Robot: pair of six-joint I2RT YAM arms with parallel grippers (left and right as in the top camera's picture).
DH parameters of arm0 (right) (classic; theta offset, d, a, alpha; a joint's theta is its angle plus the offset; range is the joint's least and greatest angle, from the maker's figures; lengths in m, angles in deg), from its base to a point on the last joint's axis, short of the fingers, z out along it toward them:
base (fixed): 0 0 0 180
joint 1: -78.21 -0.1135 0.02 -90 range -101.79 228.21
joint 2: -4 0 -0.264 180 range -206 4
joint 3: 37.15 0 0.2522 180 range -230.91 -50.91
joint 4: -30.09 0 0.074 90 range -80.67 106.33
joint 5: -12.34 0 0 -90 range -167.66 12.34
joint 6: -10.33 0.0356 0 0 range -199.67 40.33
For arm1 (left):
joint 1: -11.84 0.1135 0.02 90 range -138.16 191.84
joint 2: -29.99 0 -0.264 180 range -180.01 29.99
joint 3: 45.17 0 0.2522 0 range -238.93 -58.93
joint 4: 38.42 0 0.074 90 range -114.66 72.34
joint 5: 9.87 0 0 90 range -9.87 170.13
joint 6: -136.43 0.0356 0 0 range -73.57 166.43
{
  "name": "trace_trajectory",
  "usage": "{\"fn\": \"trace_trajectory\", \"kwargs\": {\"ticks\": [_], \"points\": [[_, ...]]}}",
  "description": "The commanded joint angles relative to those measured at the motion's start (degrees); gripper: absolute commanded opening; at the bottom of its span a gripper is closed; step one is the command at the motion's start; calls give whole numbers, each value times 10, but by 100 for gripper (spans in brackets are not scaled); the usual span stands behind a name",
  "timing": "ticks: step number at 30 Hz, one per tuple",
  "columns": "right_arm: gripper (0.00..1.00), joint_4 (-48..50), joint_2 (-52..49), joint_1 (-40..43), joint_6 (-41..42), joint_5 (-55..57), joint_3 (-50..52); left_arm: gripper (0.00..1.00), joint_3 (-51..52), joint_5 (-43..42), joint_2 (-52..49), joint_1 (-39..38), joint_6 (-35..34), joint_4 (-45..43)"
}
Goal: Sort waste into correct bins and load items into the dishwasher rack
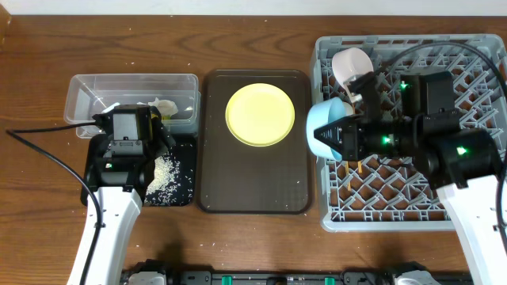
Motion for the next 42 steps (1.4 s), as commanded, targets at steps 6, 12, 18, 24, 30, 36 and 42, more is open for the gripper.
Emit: {"fn": "trace_trajectory", "kwargs": {"ticks": [6, 12, 18, 24, 30, 36, 42], "points": [[1, 21, 1, 98, -158, -256, 131, 98, -9, 7, -2, 2, -5, 0], [1, 22, 1, 141, -247, -281, 193, 98, -9, 7, -2, 2, -5, 0], [1, 31, 1, 167, -286, -285, 233, 98, -9, 7, -2, 2, -5, 0], [1, 49, -3, 176, -298, -283, 256, 98, -9, 7, -2, 2, -5, 0], [1, 59, -29, 176, -318, -283, 275, 98, -9, 7, -2, 2, -5, 0], [1, 59, -74, 177, -347, -283, 275, 98, -9, 7, -2, 2, -5, 0], [1, 59, -118, 189, -370, -283, 275, 98, -9, 7, -2, 2, -5, 0]]}}
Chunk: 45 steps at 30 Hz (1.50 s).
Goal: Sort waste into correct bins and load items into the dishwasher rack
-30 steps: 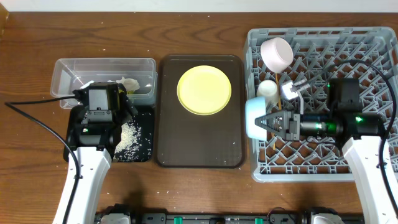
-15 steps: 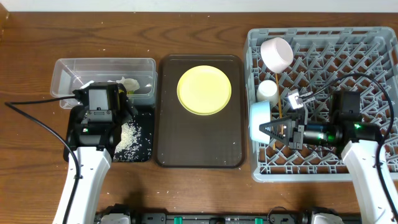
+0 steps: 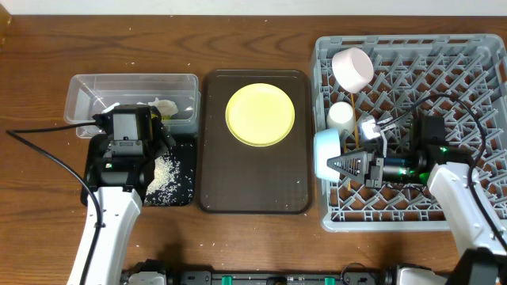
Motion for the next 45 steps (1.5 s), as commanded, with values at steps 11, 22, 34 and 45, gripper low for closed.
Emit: {"fn": "trace_trajectory", "kwargs": {"ticks": [11, 22, 34, 45], "points": [[1, -34, -35, 79, -34, 67, 5, 98, -9, 7, -2, 2, -5, 0], [3, -69, -35, 83, -33, 159, 5, 98, -9, 7, -2, 2, -5, 0], [22, -68, -35, 106, 30, 248, -3, 98, -9, 7, -2, 2, -5, 0], [39, -120, -35, 107, 72, 330, -96, 98, -9, 7, -2, 2, -5, 0]]}}
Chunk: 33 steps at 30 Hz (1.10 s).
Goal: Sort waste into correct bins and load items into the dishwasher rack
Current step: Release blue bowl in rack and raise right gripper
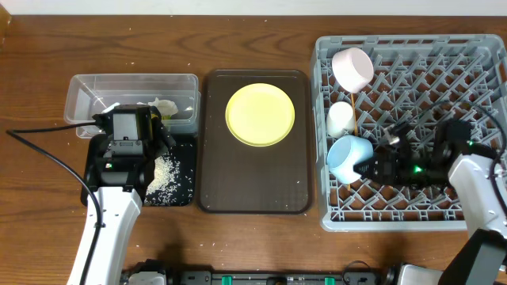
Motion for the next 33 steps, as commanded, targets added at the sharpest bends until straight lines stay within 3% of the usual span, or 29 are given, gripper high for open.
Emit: {"fn": "trace_trajectory", "kwargs": {"ticks": [1, 8, 22, 33], "points": [[40, -19, -2, 3, 10, 36, -53, 98, -9, 7, -2, 2, -5, 0], [40, -51, -2, 3, 66, 145, -126, 98, -9, 7, -2, 2, -5, 0], [39, -35, -2, -20, 162, 277, -146, 98, -9, 7, -2, 2, -5, 0], [18, -37, -2, -106, 244, 403, -145, 98, -9, 7, -2, 2, -5, 0]]}}
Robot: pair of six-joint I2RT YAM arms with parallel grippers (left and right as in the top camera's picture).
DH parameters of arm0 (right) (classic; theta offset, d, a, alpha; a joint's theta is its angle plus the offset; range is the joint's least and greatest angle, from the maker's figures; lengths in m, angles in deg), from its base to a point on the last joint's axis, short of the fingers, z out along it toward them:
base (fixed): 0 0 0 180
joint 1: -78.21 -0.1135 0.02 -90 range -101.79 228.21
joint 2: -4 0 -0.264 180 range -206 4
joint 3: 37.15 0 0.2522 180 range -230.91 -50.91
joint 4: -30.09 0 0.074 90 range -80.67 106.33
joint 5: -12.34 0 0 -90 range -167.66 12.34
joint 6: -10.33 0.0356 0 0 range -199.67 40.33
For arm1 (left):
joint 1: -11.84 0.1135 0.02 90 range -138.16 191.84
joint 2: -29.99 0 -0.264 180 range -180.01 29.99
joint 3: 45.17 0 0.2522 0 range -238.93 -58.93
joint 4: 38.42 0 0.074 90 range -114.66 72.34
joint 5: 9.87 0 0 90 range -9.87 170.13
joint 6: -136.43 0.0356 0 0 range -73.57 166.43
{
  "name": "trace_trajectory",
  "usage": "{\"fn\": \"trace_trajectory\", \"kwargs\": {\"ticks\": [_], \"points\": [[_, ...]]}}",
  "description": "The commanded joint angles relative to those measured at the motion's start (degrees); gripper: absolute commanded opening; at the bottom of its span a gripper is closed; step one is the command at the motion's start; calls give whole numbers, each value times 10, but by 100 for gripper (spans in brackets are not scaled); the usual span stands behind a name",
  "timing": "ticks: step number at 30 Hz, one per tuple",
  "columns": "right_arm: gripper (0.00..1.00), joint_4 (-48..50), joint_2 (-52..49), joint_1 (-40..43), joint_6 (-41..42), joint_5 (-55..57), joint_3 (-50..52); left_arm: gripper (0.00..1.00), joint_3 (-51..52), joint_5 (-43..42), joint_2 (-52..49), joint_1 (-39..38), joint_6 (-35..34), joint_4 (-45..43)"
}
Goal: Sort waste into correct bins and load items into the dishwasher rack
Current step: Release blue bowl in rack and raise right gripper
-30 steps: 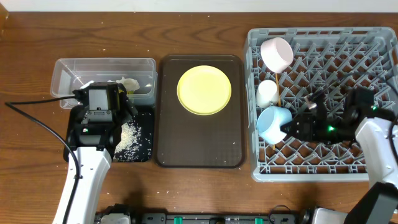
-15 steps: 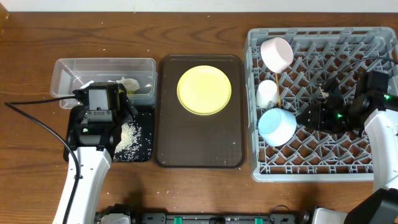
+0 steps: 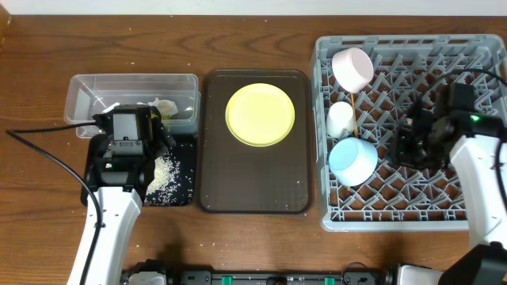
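A light blue cup (image 3: 352, 161) rests in the grey dishwasher rack (image 3: 475, 220), at its left side, below a small white cup (image 3: 341, 119) and a pink cup (image 3: 353, 68). My right gripper (image 3: 405, 146) hovers over the rack a little to the right of the blue cup, apart from it, open and holding nothing. A yellow plate (image 3: 260, 115) lies on the brown tray (image 3: 253, 198). My left gripper (image 3: 131, 111) sits at the front edge of the clear bin (image 3: 95, 87), apparently open, its fingers largely hidden by the wrist.
The clear bin holds crumpled white scraps (image 3: 162, 105). A black bin (image 3: 181, 178) with spilled rice lies under the left arm. A cable (image 3: 47, 150) runs left across the wooden table. Crumbs dot the tray.
My right gripper has let go of the blue cup and moved back to the right. The cup stays in the rack, now showing its rounded side. The left arm has not moved.
My right gripper first held the blue cup at the rack's left edge. It then had the cup lower against the rack's left wall, then set among the tines. Now the cup rests there alone. The left arm stayed still throughout.
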Motion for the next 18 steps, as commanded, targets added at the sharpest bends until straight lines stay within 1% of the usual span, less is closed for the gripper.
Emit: {"fn": "trace_trajectory", "kwargs": {"ticks": [1, 8, 18], "points": [[18, 0, -1, -37, 39, 56, -11, 98, -9, 7, -2, 2, -5, 0], [18, 0, -1, -81, 61, 101, -11, 98, -9, 7, -2, 2, -5, 0], [21, -6, -1, -93, 61, 93, -10, 98, -9, 7, -2, 2, -5, 0]]}}
